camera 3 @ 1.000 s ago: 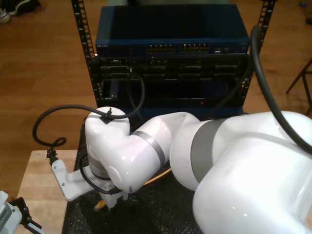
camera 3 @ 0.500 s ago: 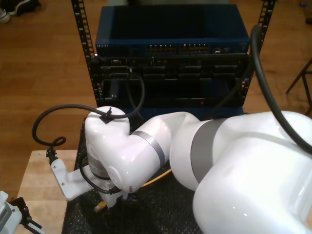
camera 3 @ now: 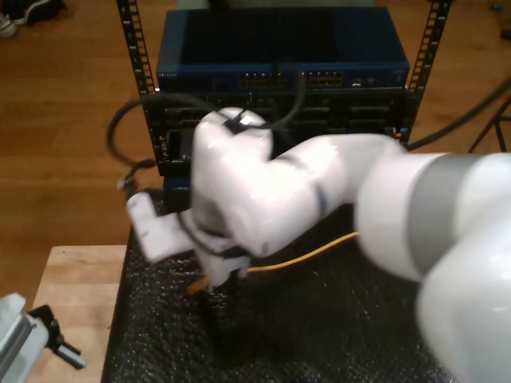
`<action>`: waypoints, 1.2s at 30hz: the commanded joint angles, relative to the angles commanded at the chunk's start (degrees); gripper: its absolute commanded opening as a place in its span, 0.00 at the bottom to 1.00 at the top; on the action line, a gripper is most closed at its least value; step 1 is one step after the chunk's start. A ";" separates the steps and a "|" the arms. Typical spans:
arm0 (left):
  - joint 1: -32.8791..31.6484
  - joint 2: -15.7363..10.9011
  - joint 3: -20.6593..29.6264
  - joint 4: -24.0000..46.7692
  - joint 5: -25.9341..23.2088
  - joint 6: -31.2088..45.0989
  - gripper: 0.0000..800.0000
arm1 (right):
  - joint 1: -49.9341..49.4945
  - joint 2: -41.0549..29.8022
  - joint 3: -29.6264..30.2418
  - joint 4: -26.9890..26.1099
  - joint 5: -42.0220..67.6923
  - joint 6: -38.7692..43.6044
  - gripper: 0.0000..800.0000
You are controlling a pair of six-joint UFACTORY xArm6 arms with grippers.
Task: Grab the cable and plug it in
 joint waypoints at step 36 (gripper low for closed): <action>-38.51 0.97 -8.44 -34.02 -3.25 -27.52 1.00 | -20.75 -31.21 10.90 13.10 19.78 1.58 0.01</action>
